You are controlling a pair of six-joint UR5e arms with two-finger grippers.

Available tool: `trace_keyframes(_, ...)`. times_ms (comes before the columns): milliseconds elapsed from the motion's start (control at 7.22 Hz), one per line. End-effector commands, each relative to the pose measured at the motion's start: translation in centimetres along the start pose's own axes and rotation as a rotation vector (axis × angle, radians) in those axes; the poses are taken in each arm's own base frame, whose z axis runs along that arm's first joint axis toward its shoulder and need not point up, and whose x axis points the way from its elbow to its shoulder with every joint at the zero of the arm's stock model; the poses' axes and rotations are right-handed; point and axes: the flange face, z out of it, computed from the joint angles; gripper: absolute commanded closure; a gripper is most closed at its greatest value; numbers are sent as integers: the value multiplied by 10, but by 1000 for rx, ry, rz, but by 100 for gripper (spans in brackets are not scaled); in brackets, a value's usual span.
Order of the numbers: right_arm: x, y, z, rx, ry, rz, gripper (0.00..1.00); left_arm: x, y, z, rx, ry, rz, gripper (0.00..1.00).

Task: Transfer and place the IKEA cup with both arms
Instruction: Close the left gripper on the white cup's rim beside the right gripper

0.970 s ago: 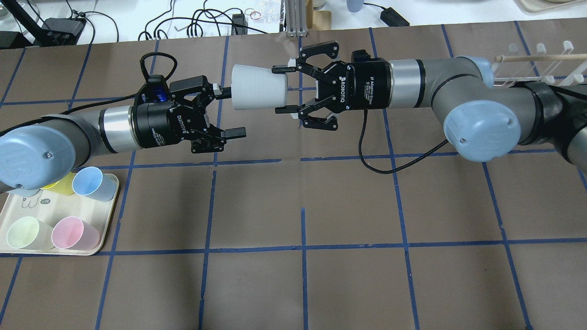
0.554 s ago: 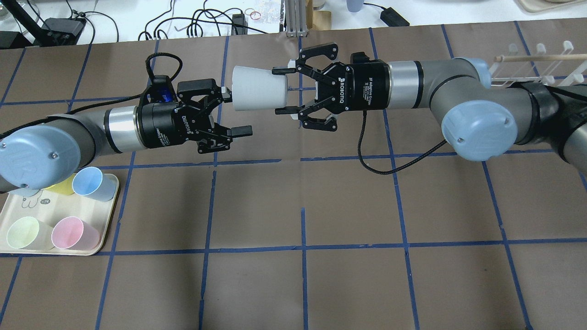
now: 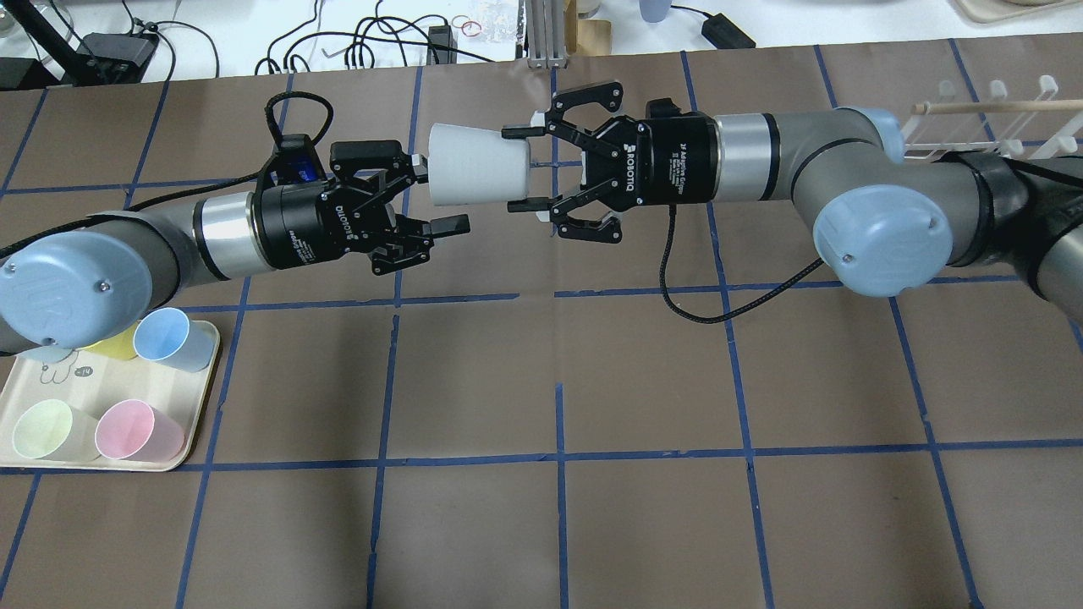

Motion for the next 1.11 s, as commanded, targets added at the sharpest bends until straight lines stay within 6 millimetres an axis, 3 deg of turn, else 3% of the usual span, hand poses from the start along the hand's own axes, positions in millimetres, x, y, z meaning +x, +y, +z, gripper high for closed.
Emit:
trace_keyframes(0,0,0,0,1,2,3,100,0,-1,-1,1,-2,14,70)
trace_keyframes(277,-1,0,0,1,2,3,100,8,5,-1,-1,-8,33,100)
trace_keyframes(554,-5,1,-1,4,10,0,96,9,5,-2,1,-9,34,100)
trace_keyframes(693,-5,1,-1,6,17,-13,31,9,4,-3,3,-9,32,100)
trace_keyframes(831,-6,1,-2,7,15,-5,0,9,4,-3,3,-9,31,100)
trace_keyframes(970,-9,3,-5,11,7,4,0,9,4,-3,2,-10,32,100)
